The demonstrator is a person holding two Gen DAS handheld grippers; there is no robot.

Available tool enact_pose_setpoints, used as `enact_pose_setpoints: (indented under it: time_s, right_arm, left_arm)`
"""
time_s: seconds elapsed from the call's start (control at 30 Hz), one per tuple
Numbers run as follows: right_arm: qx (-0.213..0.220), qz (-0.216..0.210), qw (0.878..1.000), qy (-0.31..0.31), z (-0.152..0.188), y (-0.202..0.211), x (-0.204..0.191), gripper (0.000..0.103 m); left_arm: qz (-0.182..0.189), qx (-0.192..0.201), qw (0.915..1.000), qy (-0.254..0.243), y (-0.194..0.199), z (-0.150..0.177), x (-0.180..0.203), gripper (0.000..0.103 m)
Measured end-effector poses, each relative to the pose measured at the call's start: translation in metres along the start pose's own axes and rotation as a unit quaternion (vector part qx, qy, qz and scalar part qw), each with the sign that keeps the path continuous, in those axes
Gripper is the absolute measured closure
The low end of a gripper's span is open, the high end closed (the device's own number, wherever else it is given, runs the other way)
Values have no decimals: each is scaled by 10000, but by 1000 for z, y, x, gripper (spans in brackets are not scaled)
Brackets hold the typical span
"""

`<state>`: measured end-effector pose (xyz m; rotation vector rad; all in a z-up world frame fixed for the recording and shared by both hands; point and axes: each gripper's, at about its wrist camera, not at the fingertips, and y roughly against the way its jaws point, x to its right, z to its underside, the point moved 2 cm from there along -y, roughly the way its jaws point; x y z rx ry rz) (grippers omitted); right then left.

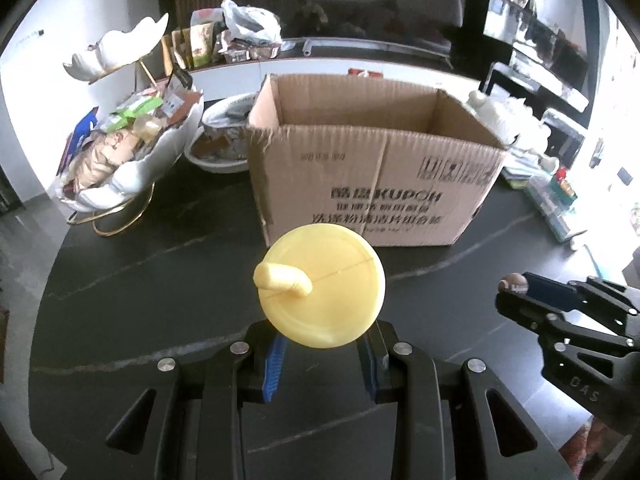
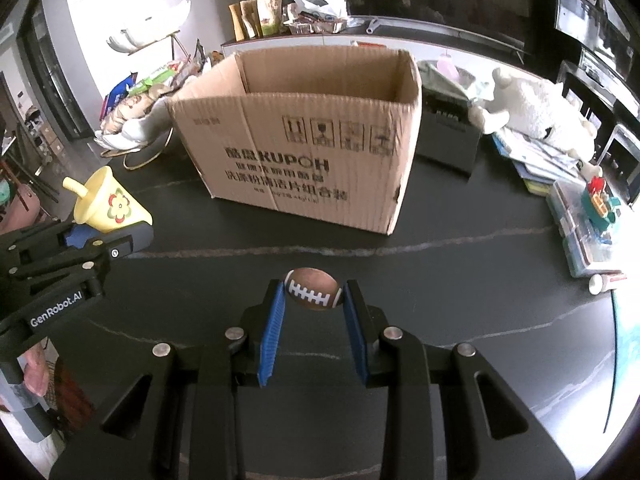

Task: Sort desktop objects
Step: 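Carry the yellow cup and brown football over the box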

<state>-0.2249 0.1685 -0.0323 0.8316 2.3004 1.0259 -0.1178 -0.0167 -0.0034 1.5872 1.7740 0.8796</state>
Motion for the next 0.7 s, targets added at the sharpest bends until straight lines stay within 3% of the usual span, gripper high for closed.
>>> enact_pose_setpoints:
  time_s: [0.7]
  right_arm:
    - [334, 64, 9993, 133, -64, 26, -4, 75]
  left_arm:
    - [63, 235, 9997, -73, 24, -64, -8, 74]
